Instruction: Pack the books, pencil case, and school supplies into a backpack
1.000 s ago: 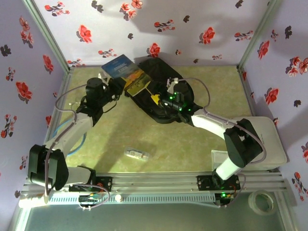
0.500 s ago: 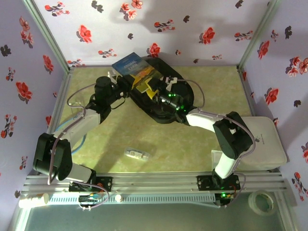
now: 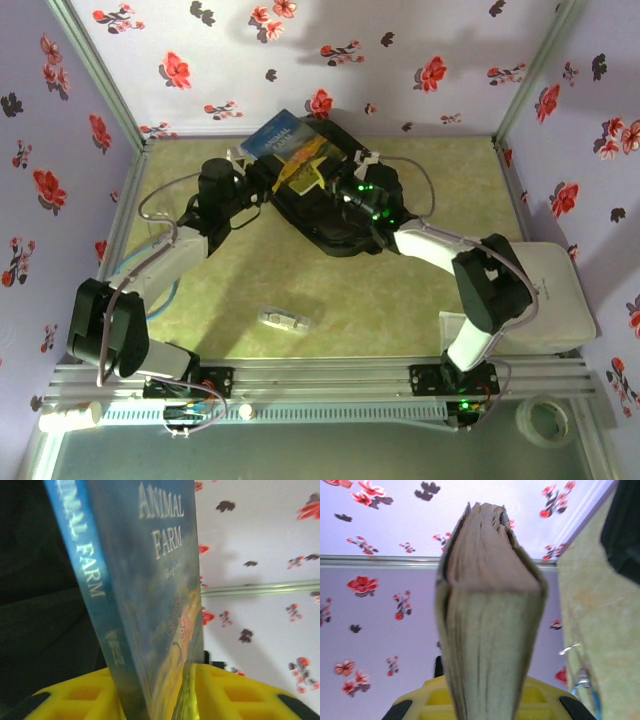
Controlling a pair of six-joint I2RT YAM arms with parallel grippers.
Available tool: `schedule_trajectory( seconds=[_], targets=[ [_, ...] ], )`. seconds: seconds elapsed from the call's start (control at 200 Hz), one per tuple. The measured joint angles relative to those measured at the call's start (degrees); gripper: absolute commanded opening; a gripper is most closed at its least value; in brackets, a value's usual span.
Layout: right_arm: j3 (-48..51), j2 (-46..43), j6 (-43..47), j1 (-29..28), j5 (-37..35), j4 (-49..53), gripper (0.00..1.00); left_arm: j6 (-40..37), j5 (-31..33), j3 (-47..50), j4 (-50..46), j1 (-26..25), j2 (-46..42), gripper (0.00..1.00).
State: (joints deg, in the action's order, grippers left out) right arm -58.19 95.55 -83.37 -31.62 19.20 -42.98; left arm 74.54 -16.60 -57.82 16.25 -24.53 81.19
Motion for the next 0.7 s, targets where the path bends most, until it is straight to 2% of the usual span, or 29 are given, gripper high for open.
schedule_trajectory(
  seconds=[0.11,0.22,0.34,0.52,0.7],
  targets=[
    [2.4,-6.56,6.73,3.15,-1.44,8.85,0.04,-8.81,0.07,-4.04,-8.24,-0.46,-0.15,0.69],
    [4.42,-14.88,14.25,6.64,-4.31,18.99,0.03,-17.49,0.11,-6.36,-13.64,-2.19,0.04,0.75],
    [5.53,-23.1,21.9,9.73,-8.68,29.11,0.03,-27.93,-0.17,-10.32,-19.17,-5.92,3.48,0.76],
    [7.08,-31.85,29.66,13.68,-14.82,42.49,0.04,-43.04,-0.2,-20.63,-29.11,-12.28,13.05,0.73],
    [8.74,-36.48,33.44,16.7,-19.67,51.98,0.04,-51.6,-0.15,-32.74,-37.88,-16.55,23.87,0.68]
  ],
)
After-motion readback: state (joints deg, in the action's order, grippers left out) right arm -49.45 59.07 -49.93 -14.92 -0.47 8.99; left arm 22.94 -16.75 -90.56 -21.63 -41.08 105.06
